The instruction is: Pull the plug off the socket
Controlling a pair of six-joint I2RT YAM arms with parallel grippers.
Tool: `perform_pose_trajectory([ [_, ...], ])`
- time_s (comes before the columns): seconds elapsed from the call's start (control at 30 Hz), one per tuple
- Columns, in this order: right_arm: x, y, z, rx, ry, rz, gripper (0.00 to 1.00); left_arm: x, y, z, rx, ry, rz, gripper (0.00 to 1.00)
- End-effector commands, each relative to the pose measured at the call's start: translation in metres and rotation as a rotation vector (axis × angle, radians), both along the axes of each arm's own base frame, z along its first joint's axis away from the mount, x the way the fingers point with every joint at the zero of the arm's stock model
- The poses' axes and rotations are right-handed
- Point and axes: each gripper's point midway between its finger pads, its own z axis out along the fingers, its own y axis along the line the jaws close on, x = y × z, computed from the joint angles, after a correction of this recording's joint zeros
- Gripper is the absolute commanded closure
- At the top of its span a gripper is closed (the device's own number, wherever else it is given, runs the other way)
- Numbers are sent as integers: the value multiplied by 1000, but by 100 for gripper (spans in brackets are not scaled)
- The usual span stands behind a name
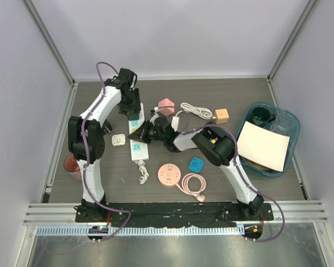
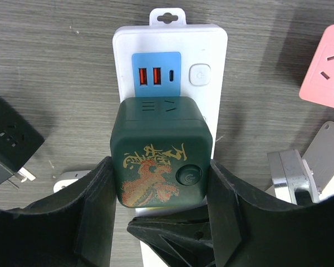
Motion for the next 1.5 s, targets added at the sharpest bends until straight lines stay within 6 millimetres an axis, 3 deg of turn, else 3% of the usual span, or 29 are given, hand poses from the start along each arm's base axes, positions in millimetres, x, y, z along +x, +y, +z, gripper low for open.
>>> perform_pose_trajectory([
  [0.0, -24, -55, -136, -354, 212, -48, 99, 11, -3, 68, -41, -214, -17, 100],
  [0.13, -24, -58, -138, -359, 214, -53, 99, 10, -2, 56, -22, -185, -22, 100],
  [0.37, -25, -63, -144, -353, 223, -60, 99, 25, -9, 103, -66, -298, -20, 100],
  [0.43, -24, -62, -141, -347, 219, -59, 99, 25, -9, 101, -63, -285, -16, 100],
  [0.53, -21, -60, -133, -332, 198, -55, 99, 24, 6, 98, 9, -277, 34, 100],
  [0.63, -19, -52, -115, -293, 162, -31, 99, 23, 24, 96, 66, -281, 85, 100],
  [0.77, -15, -41, -74, -201, 103, -10, 99, 35, 48, 94, 23, -292, 145, 100],
  [0.87, -8, -28, -21, -139, 11, 31, 95, 49, 58, 96, -14, -322, 149, 100],
  [1.0, -5, -19, 50, -84, -110, 75, 91, 64, 76, 82, 50, -337, 170, 100],
  [1.13, -6, -29, 84, -91, -184, 80, 88, 78, 93, 61, 48, -303, 216, 100],
  [1.23, -6, -50, 87, -186, -248, 41, 85, 80, 94, 36, 53, -256, 218, 100],
  [1.3, -3, -70, 72, -265, -242, -31, 84, 79, 96, 25, 65, -243, 228, 100],
  [1.43, -3, -88, 91, -311, -327, -64, 80, 88, 102, 12, 68, -253, 236, 100],
  [1.47, -3, -91, 103, -312, -349, -71, 79, 90, 103, 7, 67, -246, 235, 100],
])
